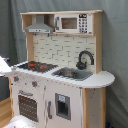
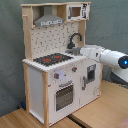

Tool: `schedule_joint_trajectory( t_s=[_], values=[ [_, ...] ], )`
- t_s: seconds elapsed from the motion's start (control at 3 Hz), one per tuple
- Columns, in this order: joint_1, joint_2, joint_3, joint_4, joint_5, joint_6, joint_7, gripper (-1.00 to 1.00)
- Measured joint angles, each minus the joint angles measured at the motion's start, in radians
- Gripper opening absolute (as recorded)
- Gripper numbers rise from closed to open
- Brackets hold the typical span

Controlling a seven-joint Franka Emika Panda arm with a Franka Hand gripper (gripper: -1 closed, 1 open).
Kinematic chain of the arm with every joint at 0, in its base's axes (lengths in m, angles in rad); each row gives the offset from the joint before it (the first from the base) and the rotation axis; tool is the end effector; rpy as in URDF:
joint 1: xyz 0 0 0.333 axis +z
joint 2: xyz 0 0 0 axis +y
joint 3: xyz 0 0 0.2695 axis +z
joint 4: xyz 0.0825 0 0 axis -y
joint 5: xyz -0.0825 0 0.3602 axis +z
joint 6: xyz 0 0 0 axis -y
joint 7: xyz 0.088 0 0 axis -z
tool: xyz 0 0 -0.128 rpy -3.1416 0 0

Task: Play with the kitchen

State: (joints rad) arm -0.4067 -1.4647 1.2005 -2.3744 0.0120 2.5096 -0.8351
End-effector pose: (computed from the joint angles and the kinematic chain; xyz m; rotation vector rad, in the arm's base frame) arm 0.2439 0.3988 0.5065 1.0808 1.2780 0.6467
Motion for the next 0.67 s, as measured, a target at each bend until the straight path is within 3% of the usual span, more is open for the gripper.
schedule_joint_trajectory(
  t_s=[0.67],
  values=[
    [-0.122,0.056,-0.115,0.063,0.075,-0.05,0.037,1.0]
  ],
)
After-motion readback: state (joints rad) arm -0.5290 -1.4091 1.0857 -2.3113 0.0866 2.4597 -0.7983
